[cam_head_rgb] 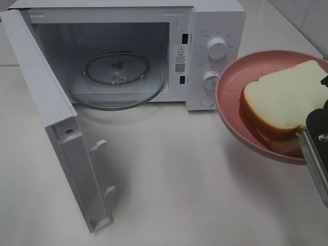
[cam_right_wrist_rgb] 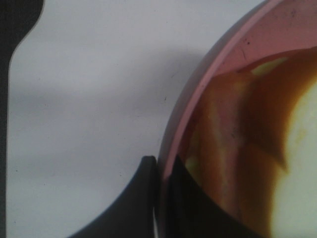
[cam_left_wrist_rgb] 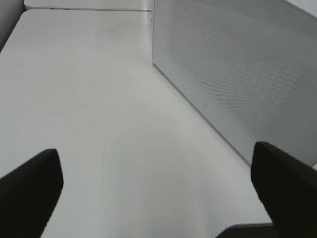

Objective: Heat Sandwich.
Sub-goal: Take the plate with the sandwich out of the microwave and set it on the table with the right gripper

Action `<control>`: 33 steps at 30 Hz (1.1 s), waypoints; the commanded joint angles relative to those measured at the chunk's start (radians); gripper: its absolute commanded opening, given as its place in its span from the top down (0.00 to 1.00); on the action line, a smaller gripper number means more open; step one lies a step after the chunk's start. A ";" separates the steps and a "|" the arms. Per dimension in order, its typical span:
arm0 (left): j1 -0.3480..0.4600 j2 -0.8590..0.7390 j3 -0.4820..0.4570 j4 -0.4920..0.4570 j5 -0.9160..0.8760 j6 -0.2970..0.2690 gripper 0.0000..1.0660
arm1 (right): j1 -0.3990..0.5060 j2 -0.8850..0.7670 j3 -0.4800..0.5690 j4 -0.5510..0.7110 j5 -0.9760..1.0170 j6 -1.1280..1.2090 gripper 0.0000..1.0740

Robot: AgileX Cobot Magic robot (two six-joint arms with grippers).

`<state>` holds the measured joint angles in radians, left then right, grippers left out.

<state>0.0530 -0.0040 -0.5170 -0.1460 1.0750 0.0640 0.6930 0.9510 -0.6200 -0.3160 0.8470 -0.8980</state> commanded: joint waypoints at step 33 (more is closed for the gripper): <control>0.002 -0.009 0.003 -0.001 -0.005 -0.003 0.08 | -0.005 -0.009 0.000 -0.104 0.217 0.886 1.00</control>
<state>0.0530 -0.0040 -0.5170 -0.1460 1.0750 0.0640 0.6930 0.9500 -0.6200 -0.3800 1.0490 -0.0670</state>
